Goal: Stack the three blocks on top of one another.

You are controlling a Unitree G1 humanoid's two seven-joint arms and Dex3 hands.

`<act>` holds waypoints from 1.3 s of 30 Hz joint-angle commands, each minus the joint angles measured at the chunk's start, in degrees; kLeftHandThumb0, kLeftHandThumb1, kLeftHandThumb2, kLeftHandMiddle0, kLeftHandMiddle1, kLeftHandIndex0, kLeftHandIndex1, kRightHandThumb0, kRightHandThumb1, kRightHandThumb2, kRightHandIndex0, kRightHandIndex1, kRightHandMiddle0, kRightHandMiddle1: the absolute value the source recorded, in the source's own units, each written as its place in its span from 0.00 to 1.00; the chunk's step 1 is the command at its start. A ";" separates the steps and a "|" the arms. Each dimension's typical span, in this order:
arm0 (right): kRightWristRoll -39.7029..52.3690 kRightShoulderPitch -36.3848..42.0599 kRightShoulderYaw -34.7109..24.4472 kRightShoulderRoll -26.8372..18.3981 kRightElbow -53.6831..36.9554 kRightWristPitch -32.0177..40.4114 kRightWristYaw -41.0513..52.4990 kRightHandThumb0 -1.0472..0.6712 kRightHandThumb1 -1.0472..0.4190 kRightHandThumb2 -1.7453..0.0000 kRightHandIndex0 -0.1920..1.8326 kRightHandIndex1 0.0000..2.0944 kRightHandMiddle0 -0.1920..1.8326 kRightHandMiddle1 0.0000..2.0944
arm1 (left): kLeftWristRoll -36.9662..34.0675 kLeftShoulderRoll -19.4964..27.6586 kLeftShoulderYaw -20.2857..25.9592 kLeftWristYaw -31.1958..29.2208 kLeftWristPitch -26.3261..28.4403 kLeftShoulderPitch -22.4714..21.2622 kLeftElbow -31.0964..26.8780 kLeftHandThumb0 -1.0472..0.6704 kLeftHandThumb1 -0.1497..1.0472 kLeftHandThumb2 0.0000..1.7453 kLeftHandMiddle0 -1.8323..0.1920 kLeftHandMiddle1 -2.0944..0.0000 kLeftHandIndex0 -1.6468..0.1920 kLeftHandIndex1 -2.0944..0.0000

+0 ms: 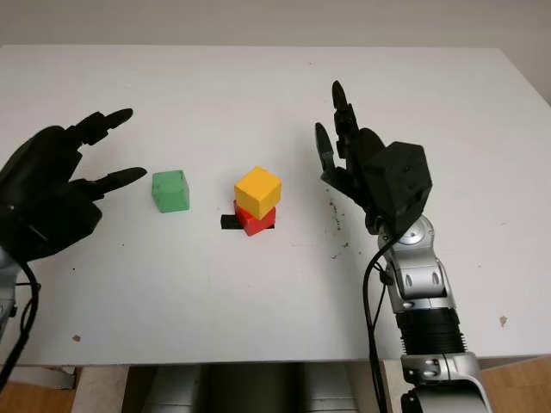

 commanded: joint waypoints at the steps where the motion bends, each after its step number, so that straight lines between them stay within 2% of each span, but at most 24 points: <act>1: 0.45 -0.02 -0.71 0.73 -0.61 -0.13 -0.80 0.21 0.00 0.54 0.00 0.00 0.00 0.00 | 0.34 1.29 -1.40 -2.12 0.22 -1.90 0.62 0.13 0.98 0.04 0.90 0.99 0.76 0.97; 4: 0.21 -0.55 -0.73 0.83 -0.01 0.04 -1.23 0.21 0.00 0.54 0.00 0.00 0.00 0.00 | 1.77 2.17 -3.46 -4.99 0.52 -3.99 2.30 0.12 0.96 0.03 0.91 0.98 0.76 0.97; 15: -0.07 -1.03 -0.61 1.73 -1.14 1.54 -2.64 0.21 0.00 0.55 0.00 0.00 0.00 0.00 | 5.42 2.00 -8.46 -5.99 -2.69 -8.18 7.43 0.13 0.94 0.03 0.92 0.98 0.78 0.98; 26: -0.03 -0.29 -0.12 2.92 -1.98 2.72 -3.12 0.21 0.00 0.56 0.00 0.00 0.00 0.00 | 12.97 0.99 -11.76 -1.52 -4.99 -8.76 9.17 0.16 0.93 0.03 0.93 0.98 0.77 0.97; 34: -0.13 -0.16 -0.04 2.88 -1.36 2.49 -2.08 0.21 0.00 0.55 0.00 0.00 0.00 0.00 | 14.76 -0.06 -12.36 4.29 -7.84 -7.37 11.38 0.20 0.92 0.03 0.91 0.97 0.70 0.94; 39: -0.34 -0.02 -0.61 3.41 -1.05 0.99 -3.32 0.22 0.00 0.57 0.00 0.00 0.00 0.00 | 14.88 -0.20 -12.37 4.47 -8.36 -7.20 12.14 0.20 0.94 0.03 0.90 0.97 0.67 0.92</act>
